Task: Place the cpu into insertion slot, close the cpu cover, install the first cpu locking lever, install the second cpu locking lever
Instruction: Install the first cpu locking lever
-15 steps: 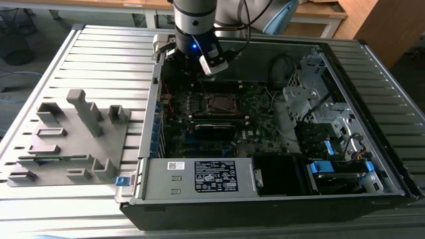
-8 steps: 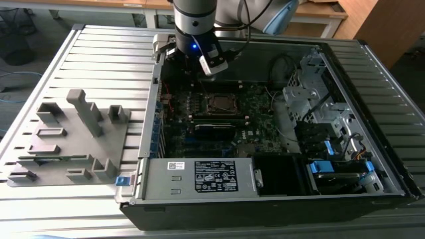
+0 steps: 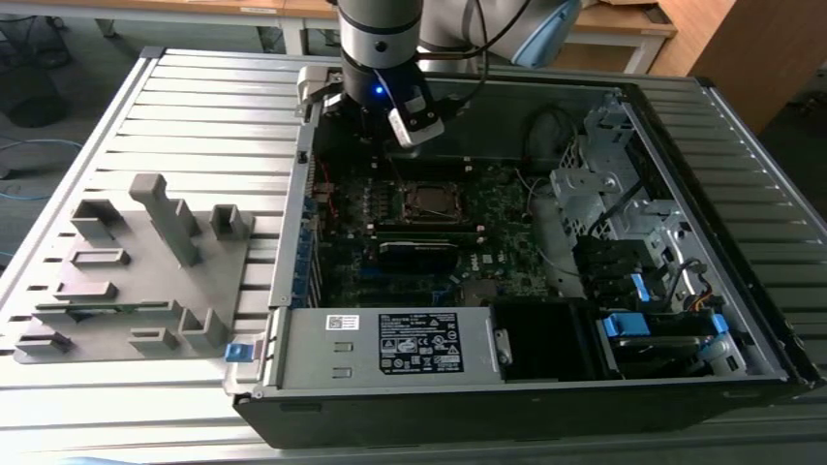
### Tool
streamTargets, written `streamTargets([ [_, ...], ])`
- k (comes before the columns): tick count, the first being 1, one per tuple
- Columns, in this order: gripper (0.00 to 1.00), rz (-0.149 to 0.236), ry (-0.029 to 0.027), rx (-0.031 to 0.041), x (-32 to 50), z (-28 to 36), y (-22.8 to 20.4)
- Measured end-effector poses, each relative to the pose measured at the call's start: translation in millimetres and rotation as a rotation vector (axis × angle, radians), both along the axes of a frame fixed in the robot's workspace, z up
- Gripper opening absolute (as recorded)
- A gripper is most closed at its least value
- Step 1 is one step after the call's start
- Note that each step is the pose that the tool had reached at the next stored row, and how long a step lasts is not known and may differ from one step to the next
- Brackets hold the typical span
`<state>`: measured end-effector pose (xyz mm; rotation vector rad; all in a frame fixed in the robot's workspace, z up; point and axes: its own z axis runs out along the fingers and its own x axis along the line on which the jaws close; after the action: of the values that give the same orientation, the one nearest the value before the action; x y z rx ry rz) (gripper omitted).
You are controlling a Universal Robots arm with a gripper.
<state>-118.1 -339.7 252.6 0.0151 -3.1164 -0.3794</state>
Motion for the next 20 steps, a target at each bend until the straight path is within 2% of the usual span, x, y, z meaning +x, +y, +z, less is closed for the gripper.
streamTargets([
  [10, 0.10, 0.000, 0.0004, 0.0000, 5.2, -0.1, 0.1],
  [20, 0.10, 0.000, 0.0007, 0.0000, 15.0, -0.3, 0.1],
])
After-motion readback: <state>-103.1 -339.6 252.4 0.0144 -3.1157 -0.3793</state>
